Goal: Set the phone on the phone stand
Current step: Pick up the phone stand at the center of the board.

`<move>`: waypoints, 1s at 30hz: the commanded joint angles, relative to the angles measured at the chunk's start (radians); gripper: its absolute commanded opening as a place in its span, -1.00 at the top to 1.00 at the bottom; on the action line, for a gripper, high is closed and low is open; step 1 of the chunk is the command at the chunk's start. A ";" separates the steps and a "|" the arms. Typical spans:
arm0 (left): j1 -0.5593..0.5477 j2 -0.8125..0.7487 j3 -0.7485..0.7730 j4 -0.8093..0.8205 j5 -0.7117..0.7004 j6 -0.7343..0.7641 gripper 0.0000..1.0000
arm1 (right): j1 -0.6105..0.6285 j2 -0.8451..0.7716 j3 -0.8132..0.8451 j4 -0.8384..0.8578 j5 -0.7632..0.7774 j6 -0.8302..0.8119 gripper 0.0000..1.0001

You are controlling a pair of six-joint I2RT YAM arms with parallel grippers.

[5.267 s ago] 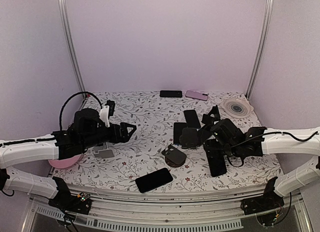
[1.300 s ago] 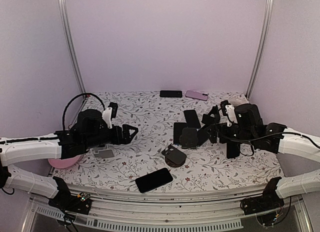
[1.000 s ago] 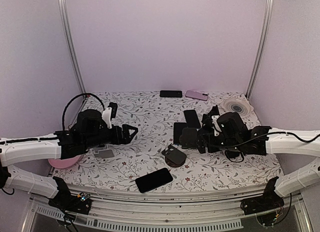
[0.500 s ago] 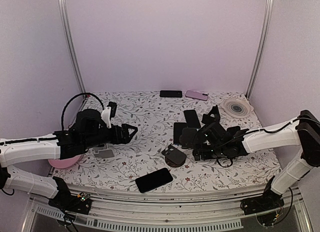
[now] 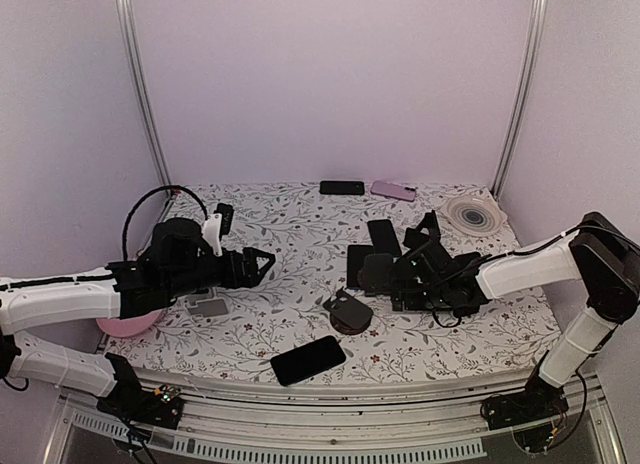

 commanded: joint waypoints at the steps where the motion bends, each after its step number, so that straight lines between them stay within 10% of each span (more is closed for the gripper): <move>1: -0.014 -0.024 -0.009 -0.008 -0.005 0.005 -0.93 | -0.036 0.030 0.005 0.010 0.019 0.021 -0.98; 30: -0.014 -0.014 -0.004 -0.007 -0.003 0.005 -0.93 | -0.101 0.067 -0.032 0.038 0.036 -0.008 -0.98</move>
